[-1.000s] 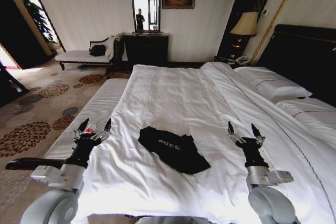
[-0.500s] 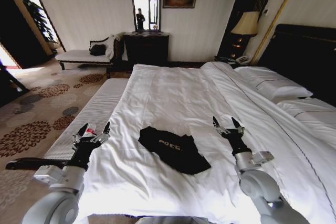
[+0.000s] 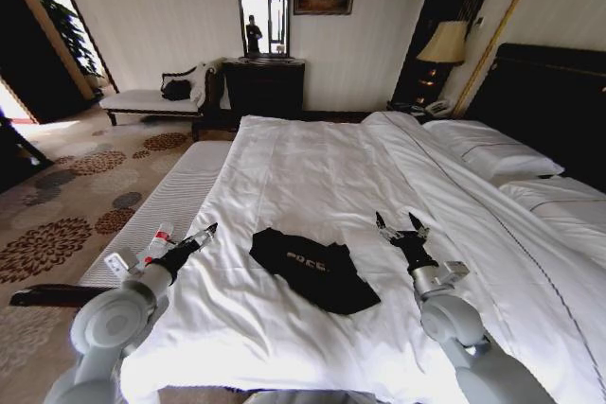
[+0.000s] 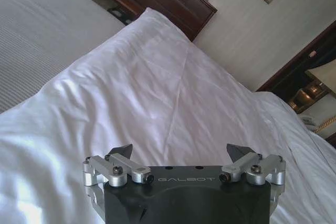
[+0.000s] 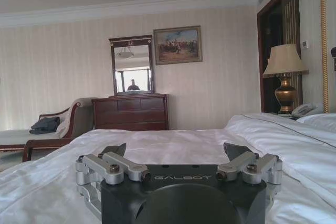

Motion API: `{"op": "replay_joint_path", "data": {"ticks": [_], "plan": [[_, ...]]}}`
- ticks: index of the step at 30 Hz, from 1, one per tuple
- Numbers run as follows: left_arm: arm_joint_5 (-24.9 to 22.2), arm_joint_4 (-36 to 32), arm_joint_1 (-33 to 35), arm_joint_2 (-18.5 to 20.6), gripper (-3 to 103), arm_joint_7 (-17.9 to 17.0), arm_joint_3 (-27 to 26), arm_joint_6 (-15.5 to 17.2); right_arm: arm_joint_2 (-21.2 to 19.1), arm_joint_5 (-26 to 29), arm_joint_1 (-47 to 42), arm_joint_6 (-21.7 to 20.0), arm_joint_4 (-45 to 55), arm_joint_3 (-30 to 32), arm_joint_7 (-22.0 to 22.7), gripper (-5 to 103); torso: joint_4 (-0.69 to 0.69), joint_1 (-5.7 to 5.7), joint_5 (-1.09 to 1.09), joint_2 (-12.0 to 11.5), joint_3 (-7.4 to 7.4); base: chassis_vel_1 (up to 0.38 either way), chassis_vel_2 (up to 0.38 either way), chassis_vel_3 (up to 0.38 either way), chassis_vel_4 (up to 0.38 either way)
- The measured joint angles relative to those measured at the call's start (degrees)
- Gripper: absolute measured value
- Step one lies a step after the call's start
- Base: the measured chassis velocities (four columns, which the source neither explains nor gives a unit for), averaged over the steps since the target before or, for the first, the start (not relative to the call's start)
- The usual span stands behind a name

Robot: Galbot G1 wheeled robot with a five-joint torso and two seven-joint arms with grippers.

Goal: Fold the clothes on the bed.

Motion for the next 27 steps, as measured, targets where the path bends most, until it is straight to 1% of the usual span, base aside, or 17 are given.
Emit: {"op": "replay_joint_path", "data": {"ticks": [2,3,4,5,6,7,9,10,11,12,14,15,16,18,20,22,27], "plan": [[-0.6,1.0,-0.6,-0.3,100,-0.4,0.2,0.3,-0.3,0.0,1.0,-0.3,-0.6,-1.1,0.3,100,0.0,0.01,-0.01,0.0,0.0,0.0,0.0,0.0,0.0],[-0.9,1.6,-0.7,-0.5,100,-0.7,0.2,0.5,-0.4,0.0,1.5,-0.4,-1.0,-1.7,0.5,100,0.02,0.01,0.01,0.0,0.0,0.0,0.0,0.0,0.0],[-1.7,2.5,-1.0,-0.9,100,-1.2,0.2,0.8,-0.6,0.0,2.5,-0.5,-1.7,-2.8,0.6,100,0.09,0.01,0.01,0.0,0.0,0.0,0.0,0.0,0.0],[-3.2,4.4,-2.3,-1.7,100,-2.2,0.7,1.0,-0.6,-0.4,2.9,-0.7,-2.4,-3.4,0.7,100,0.11,0.01,0.02,0.0,0.0,0.0,0.0,0.0,0.0],[-3.2,4.4,-2.3,-1.7,100,-2.2,0.7,1.0,-0.6,-0.4,2.9,-0.7,-2.4,-3.4,0.7,100,0.11,0.01,0.02,0.0,0.0,0.0,0.0,0.0,0.0],[-4.2,5.4,-3.2,-2.2,100,-2.8,1.0,1.2,-0.6,-0.7,2.9,-0.7,-2.7,-3.5,0.8,100,0.11,0.0,0.01,0.0,0.0,0.0,0.0,0.0,0.0],[-6.3,7.4,-5.0,-3.6,100,-4.2,1.9,1.4,-0.4,-1.2,2.8,-0.8,-3.0,-3.6,0.9,100,0.04,0.0,0.0,0.0,-0.01,0.0,0.0,0.0,0.0],[-7.3,8.6,-6.0,-4.9,100,-4.8,2.5,1.5,-0.1,-1.4,2.6,-0.8,-3.1,-3.6,1.1,100,0.01,0.0,0.01,0.0,-0.01,0.0,0.0,0.0,0.0],[-7.9,9.5,-6.5,-6.3,100,-5.1,3.0,1.6,0.1,-1.5,2.6,-0.9,-3.2,-3.5,1.3,100,0.01,0.0,0.01,0.0,-0.01,0.0,0.0,0.0,0.0],[-7.9,9.5,-6.5,-6.3,100,-5.1,3.0,1.6,0.1,-1.5,2.6,-0.9,-3.2,-3.5,1.3,100,0.01,0.0,0.01,0.0,-0.01,0.0,0.0,0.0,0.0],[-8.7,10.6,-7.0,-8.3,100,-5.6,3.5,1.6,0.4,-1.6,2.5,-0.9,-3.5,-3.5,1.4,100,0.05,0.0,0.02,0.0,0.0,0.0,0.0,0.0,0.0],[-10.0,11.6,-7.5,-10.4,100,-6.8,4.0,1.8,0.6,-1.9,2.5,-0.9,-3.7,-3.6,1.4,100,0.06,0.01,0.02,0.0,-0.01,0.0,0.0,0.0,0.0],[-10.0,11.6,-7.5,-10.4,100,-6.8,4.0,1.8,0.6,-1.9,2.5,-0.9,-3.7,-3.6,1.4,100,0.06,0.01,0.02,0.0,-0.01,0.0,0.0,0.0,0.0],[-11.1,12.9,-8.3,-12.7,100,-8.7,4.7,2.1,0.9,-2.3,2.6,-1.0,-3.9,-4.0,1.6,100,0.05,0.0,0.01,0.0,0.0,0.0,0.0,0.0,0.0],[-11.2,14.0,-9.2,-14.3,100,-9.7,5.4,2.1,1.1,-2.5,2.6,-1.2,-4.0,-4.2,1.7,100,0.05,0.0,0.02,0.0,0.0,0.0,0.0,0.0,0.0],[-11.2,14.4,-9.6,-14.9,100,-9.9,5.7,2.0,1.2,-2.6,2.6,-1.2,-4.1,-4.3,1.7,100,0.06,0.0,0.02,0.0,-0.01,0.0,0.0,0.0,0.0],[-10.7,15.9,-11.7,-16.6,100,-10.4,6.8,2.0,1.4,-3.6,2.3,-1.2,-5.0,-4.3,1.8,100,0.04,0.0,0.02,0.0,-0.01,0.0,0.0,0.0,0.0]]}}
